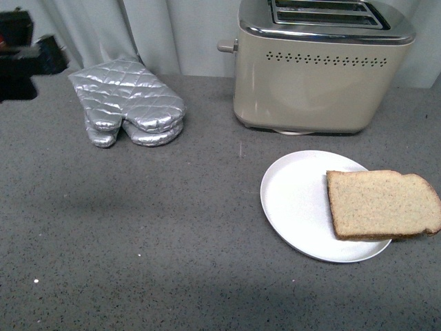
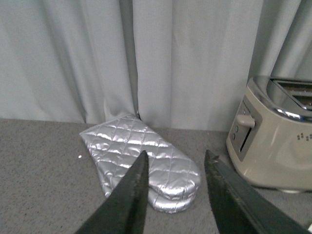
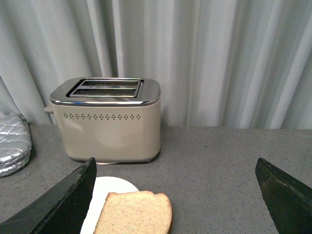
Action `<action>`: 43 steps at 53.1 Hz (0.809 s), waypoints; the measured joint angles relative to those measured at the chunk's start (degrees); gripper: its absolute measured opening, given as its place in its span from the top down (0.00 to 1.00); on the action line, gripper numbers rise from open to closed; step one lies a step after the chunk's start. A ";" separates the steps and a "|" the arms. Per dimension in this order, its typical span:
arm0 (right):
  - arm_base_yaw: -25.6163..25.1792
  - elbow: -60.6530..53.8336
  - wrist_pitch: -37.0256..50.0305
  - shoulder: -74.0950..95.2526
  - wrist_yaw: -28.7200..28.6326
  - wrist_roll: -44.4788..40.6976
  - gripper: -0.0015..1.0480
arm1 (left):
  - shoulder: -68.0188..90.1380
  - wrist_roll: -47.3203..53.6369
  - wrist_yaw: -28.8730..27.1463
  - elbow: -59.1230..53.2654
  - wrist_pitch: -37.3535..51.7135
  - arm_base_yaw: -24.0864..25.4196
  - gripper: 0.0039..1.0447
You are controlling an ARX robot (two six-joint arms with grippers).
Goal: Put bread into toaster
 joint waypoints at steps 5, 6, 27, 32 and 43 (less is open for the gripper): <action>0.00 0.00 0.00 0.02 0.02 0.00 0.09 | -4.13 0.85 1.77 -3.61 -1.66 2.45 0.88; 0.00 0.00 0.00 0.02 0.02 0.00 0.09 | -5.20 0.92 2.14 -4.31 -2.05 2.93 0.91; 0.00 0.00 0.00 0.00 0.04 0.00 0.09 | -29.83 1.70 8.94 -11.82 -18.67 9.64 0.97; 0.00 0.00 0.00 0.00 0.04 0.00 0.09 | -34.40 1.73 10.14 -13.09 -22.18 10.82 0.97; 0.00 0.00 0.00 0.00 0.04 0.00 0.09 | -43.76 1.79 15.67 -14.88 -29.59 15.45 0.97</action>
